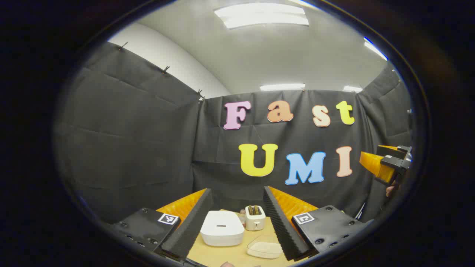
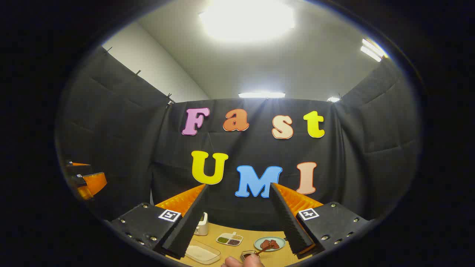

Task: Close the left gripper, press the button to open the rice cooker; take a wooden spoon from the chopstick holder with the right hand, scoop a spoonful of rice and pour it into the rice cooker, then put the wooden spoon back into the chopstick holder.

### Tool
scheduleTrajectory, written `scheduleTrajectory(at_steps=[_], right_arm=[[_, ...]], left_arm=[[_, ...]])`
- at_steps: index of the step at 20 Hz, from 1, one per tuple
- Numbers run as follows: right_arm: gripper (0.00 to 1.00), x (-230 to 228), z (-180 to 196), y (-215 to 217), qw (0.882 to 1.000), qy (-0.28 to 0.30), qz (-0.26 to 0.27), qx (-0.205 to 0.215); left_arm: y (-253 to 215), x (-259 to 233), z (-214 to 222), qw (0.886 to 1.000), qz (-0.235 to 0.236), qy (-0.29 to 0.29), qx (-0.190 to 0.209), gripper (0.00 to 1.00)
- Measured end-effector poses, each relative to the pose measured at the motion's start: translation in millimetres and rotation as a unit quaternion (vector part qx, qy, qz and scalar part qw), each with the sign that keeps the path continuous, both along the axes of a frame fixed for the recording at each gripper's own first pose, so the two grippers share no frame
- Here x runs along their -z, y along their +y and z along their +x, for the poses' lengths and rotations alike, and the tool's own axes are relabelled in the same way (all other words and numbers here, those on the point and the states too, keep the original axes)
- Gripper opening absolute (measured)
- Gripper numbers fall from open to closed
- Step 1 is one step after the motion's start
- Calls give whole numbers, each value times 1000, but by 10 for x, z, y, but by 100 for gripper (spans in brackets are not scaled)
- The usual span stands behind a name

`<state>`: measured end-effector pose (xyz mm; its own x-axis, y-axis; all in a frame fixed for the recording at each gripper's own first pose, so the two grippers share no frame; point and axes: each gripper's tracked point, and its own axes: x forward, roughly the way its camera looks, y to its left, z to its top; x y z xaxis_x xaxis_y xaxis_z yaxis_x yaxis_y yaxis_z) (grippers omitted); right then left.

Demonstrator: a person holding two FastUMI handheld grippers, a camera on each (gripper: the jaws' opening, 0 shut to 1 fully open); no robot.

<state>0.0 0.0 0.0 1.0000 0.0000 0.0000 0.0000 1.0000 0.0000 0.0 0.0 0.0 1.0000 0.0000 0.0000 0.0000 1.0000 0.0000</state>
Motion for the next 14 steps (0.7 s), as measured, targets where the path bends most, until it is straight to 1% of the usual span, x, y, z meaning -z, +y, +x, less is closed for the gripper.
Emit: scheduleTrajectory(at_steps=[8,14], right_arm=[[99,-15,71,-64,1000,-5,8,-1],[99,56,103,-166,1000,1,8,0]], left_arm=[[-70,-12,70,1000,1,-2,-1,93],[-124,36,142,1000,-1,1,-4,93]])
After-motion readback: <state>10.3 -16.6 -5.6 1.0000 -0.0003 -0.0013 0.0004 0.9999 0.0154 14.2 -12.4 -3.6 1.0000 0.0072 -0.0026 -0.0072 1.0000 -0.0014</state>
